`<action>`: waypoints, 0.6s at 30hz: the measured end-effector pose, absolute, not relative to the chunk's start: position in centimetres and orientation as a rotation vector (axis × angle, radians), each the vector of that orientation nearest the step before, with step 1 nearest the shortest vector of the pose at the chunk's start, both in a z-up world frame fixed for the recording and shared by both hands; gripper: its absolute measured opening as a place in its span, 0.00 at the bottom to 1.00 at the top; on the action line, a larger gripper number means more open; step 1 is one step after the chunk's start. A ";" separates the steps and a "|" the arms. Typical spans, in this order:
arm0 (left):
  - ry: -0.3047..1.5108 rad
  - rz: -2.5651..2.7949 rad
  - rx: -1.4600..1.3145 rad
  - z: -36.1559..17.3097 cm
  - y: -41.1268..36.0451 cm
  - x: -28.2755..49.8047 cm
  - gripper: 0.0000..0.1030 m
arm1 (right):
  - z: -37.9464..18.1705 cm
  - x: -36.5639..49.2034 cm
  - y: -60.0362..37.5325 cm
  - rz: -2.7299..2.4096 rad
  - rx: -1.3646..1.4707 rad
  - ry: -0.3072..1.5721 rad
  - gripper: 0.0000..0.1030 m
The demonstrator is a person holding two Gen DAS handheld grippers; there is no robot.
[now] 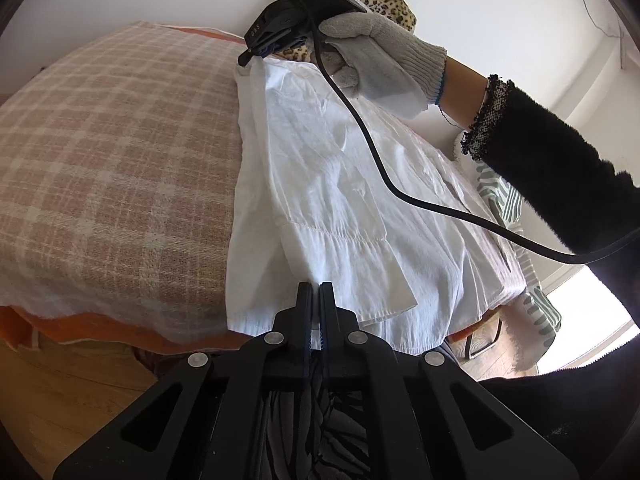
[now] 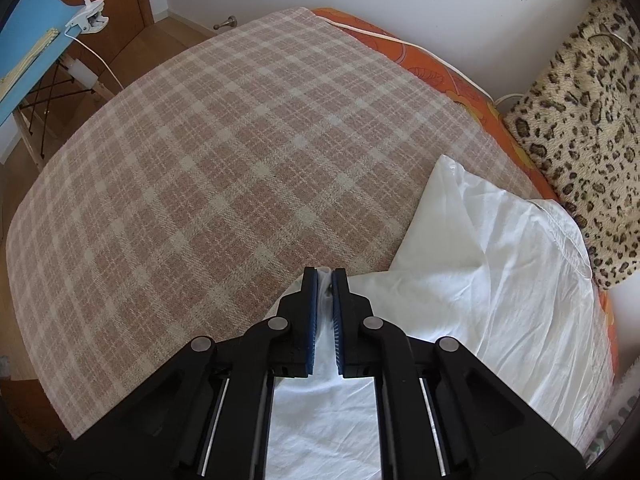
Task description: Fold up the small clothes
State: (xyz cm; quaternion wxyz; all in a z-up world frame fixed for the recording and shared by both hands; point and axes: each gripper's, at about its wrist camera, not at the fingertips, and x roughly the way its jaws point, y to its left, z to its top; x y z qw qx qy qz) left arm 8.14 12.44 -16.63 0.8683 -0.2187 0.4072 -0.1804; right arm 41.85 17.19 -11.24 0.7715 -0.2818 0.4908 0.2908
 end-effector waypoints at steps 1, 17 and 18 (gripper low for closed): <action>0.851 -0.372 -0.470 -16.5 12.9 8.0 0.02 | -11.3 42.0 17.2 0.621 -0.604 1.070 0.06; 0.899 -0.253 -0.438 -16.2 16.4 6.4 0.06 | -5.5 43.7 10.6 0.650 -0.205 0.974 0.38; 0.879 -0.248 -0.428 -15.6 16.5 6.3 0.06 | -4.9 43.5 9.3 0.656 -0.185 0.969 0.38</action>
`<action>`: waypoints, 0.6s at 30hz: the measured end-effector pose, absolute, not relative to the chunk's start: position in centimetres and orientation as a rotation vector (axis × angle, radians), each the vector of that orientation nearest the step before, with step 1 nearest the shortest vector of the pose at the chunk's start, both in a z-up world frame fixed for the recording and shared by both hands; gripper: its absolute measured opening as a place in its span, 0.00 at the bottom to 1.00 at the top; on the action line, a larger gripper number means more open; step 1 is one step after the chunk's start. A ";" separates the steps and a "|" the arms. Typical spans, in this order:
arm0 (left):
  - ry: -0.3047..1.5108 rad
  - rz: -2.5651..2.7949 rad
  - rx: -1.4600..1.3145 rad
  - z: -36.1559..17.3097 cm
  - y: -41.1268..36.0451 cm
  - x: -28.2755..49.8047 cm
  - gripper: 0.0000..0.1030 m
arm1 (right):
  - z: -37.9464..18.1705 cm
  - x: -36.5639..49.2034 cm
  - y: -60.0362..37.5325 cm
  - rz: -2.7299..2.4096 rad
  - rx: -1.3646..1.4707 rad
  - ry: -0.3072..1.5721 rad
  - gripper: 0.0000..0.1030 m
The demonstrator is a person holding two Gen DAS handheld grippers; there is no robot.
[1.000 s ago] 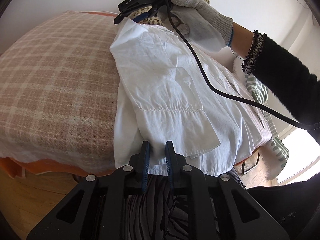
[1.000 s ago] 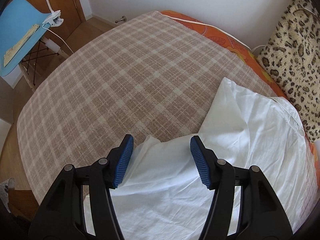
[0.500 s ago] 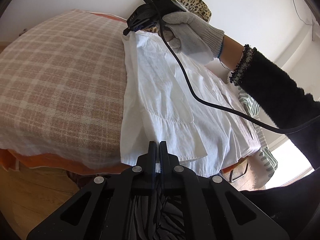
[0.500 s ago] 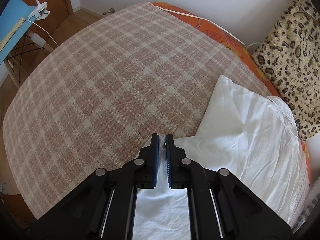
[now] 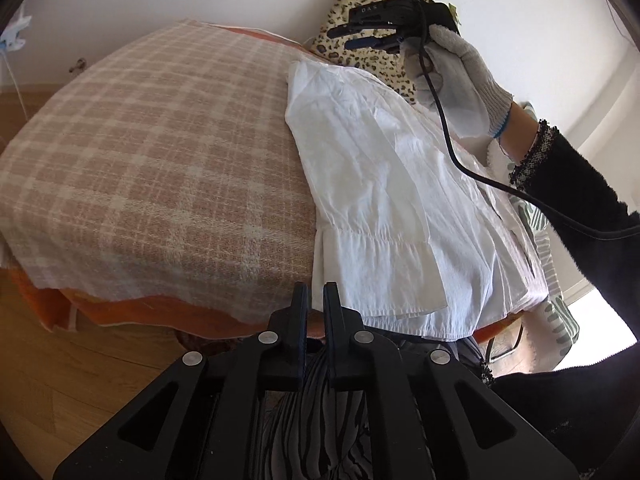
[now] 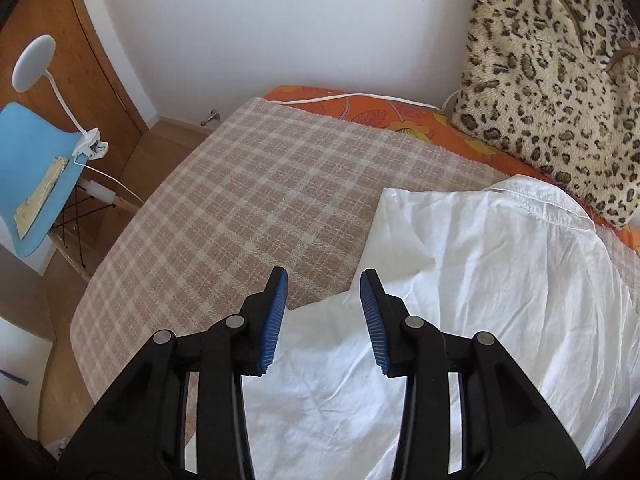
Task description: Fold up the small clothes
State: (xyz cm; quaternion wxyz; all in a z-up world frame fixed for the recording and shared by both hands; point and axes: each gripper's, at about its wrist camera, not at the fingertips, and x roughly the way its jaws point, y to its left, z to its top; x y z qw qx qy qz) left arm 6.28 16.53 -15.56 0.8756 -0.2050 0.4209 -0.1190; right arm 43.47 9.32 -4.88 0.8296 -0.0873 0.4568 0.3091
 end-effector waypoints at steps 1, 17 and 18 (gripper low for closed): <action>0.860 -0.252 -0.414 -14.9 16.5 6.3 0.06 | -4.5 43.2 8.3 0.660 -0.179 0.964 0.38; 0.891 -0.537 -0.204 -15.2 7.0 12.1 0.06 | -12.9 35.5 4.3 0.680 -0.353 1.110 0.38; 0.912 -0.555 -0.198 -15.8 6.6 12.2 0.06 | -13.1 35.3 4.2 0.669 -0.369 1.102 0.38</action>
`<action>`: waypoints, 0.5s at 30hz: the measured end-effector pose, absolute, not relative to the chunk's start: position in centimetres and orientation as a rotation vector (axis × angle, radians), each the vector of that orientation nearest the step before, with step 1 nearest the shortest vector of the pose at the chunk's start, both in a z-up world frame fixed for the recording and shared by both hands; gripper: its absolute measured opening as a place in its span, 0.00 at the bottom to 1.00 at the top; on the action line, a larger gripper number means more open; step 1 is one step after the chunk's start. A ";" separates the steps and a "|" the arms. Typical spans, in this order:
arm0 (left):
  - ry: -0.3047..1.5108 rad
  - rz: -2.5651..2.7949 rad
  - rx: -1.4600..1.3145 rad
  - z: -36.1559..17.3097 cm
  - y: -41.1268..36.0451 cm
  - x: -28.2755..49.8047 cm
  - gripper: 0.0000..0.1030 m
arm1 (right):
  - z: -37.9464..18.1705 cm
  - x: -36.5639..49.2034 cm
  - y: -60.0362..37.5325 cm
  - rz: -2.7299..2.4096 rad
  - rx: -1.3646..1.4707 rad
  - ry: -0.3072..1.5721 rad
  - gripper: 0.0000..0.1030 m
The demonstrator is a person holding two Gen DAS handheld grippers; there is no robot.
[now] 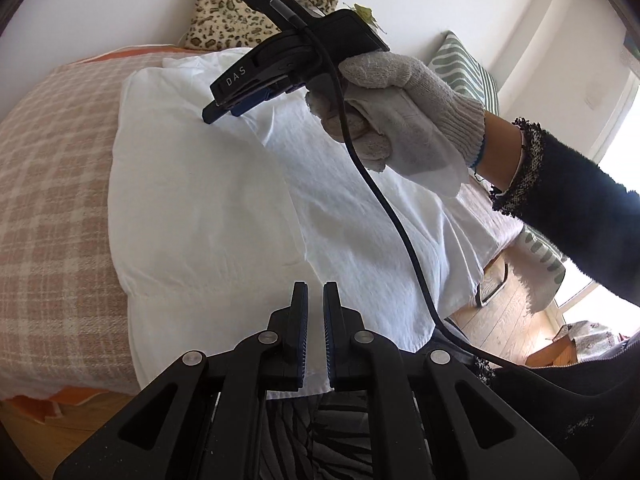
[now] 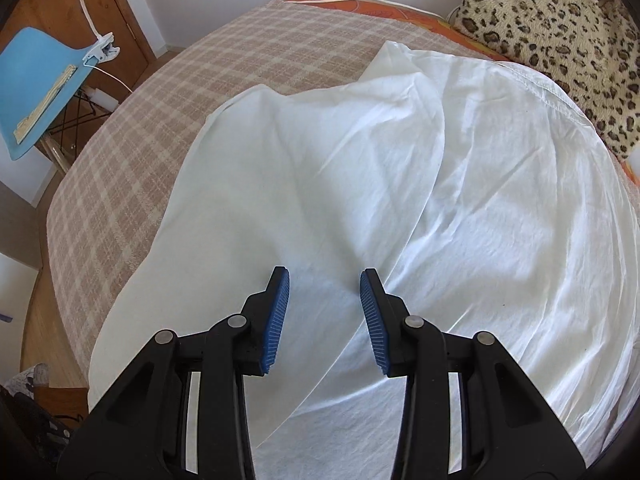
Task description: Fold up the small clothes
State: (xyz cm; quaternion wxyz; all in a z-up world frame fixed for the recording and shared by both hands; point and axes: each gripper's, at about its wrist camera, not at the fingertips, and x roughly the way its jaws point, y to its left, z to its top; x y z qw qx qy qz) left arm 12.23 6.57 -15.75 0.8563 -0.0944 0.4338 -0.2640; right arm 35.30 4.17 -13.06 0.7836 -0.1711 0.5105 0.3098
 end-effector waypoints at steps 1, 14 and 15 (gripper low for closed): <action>0.928 -0.559 -0.182 -16.2 6.2 12.1 0.06 | -13.1 35.2 4.1 0.664 -0.375 1.095 0.38; 0.848 -0.509 -0.155 -12.3 7.1 10.5 0.15 | -8.8 33.0 -3.1 0.623 -0.139 1.025 0.46; 0.836 -0.512 -0.157 -11.8 7.1 10.6 0.16 | -8.2 32.6 -4.7 0.614 -0.111 1.010 0.47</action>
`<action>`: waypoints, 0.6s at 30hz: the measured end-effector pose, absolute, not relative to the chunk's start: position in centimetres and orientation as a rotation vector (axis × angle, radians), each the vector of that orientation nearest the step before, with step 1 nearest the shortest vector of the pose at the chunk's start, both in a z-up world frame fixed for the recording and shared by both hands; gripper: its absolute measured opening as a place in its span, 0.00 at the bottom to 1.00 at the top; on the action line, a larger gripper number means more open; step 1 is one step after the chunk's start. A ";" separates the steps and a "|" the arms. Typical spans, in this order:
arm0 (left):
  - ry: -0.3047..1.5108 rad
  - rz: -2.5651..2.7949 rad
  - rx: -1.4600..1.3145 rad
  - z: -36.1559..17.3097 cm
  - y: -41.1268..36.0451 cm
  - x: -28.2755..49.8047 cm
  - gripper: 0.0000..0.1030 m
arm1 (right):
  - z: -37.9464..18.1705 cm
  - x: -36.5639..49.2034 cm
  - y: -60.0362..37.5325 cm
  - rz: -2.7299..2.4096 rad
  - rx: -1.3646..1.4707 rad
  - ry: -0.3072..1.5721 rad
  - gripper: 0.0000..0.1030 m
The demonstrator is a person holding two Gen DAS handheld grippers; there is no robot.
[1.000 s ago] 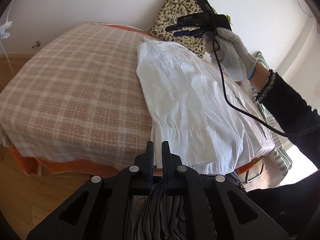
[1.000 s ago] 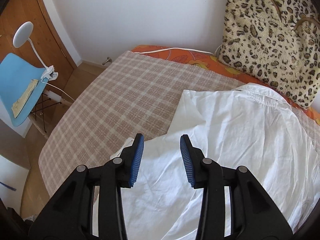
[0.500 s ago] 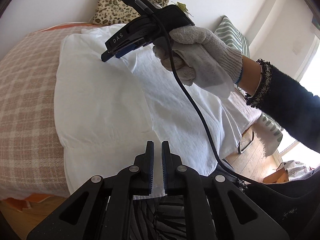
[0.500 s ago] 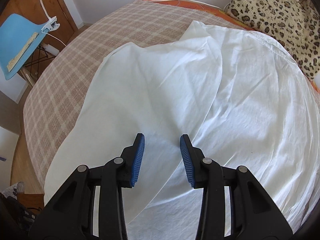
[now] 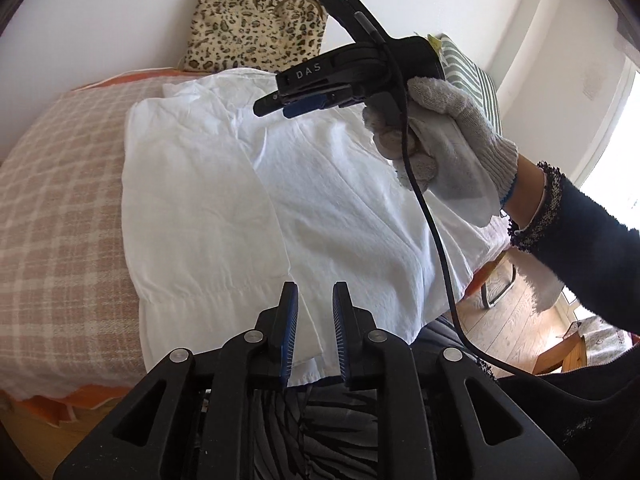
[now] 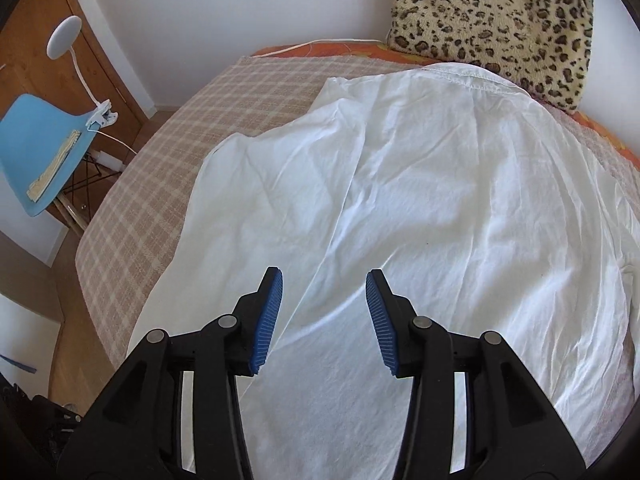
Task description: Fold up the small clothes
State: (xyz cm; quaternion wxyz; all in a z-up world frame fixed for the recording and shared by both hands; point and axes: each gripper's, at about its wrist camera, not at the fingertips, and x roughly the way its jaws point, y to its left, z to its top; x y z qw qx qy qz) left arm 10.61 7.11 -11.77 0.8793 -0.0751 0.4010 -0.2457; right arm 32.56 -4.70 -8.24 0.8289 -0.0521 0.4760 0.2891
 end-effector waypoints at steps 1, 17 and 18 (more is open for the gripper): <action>0.821 -0.514 -0.152 -11.2 7.0 10.7 0.16 | -7.7 32.2 -6.3 0.601 -0.084 0.998 0.48; 0.732 -0.633 -0.094 -7.4 -0.3 14.1 0.39 | -4.1 26.2 -36.4 0.156 0.089 0.897 0.49; 0.735 -0.643 -0.089 -7.4 -0.7 14.4 0.40 | -4.2 26.0 -38.6 0.119 0.105 0.898 0.49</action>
